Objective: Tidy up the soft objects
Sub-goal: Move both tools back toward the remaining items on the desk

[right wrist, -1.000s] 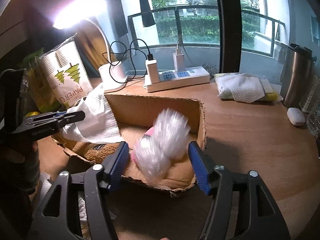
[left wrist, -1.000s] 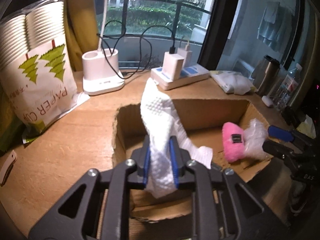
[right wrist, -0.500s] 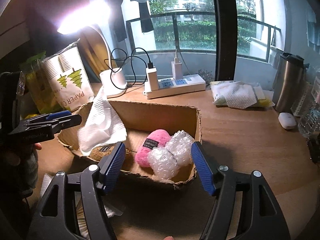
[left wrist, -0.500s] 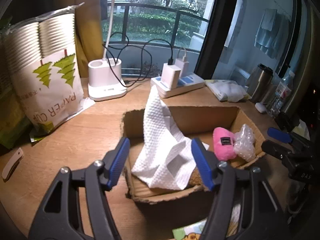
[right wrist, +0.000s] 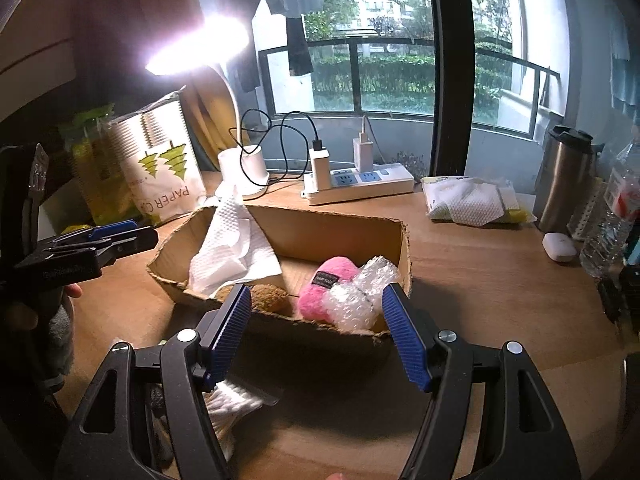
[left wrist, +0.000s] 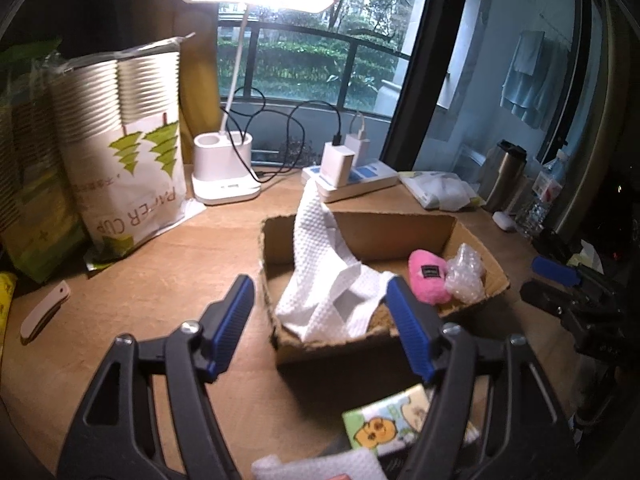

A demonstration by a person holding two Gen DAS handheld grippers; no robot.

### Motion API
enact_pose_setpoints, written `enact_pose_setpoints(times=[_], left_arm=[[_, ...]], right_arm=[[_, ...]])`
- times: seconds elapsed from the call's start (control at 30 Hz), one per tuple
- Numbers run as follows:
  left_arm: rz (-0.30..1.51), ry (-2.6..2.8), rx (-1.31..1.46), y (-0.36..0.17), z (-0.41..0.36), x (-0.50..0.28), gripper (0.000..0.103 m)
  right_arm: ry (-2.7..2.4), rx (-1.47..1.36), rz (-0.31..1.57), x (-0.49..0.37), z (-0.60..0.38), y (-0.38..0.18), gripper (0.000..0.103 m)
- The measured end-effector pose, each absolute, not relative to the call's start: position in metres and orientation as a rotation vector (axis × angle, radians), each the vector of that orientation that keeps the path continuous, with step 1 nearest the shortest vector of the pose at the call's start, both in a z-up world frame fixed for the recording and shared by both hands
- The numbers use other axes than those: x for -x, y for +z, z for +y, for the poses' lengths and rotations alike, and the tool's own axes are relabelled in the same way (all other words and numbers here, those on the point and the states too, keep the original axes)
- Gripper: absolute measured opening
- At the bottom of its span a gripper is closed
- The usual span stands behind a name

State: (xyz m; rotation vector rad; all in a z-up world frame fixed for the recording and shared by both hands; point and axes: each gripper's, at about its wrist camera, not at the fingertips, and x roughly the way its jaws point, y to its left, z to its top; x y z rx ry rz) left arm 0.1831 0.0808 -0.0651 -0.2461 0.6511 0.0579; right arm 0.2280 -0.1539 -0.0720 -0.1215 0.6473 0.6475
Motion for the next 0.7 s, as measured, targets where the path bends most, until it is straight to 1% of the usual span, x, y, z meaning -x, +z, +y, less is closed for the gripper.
enact_pose_setpoints(times=[0.4, 0.7], left_arm=[[0.628, 0.034, 0.263, -0.066, 0.080, -0.142, 0.071], [0.636, 0.035, 0.280, -0.076, 0.081, -0.115, 0.071]], right_arm=[[0.650, 0.152, 0.647, -0.193, -0.143, -0.070, 0.071], [0.663, 0.169, 0.658, -0.171, -0.135, -0.076, 0.071]])
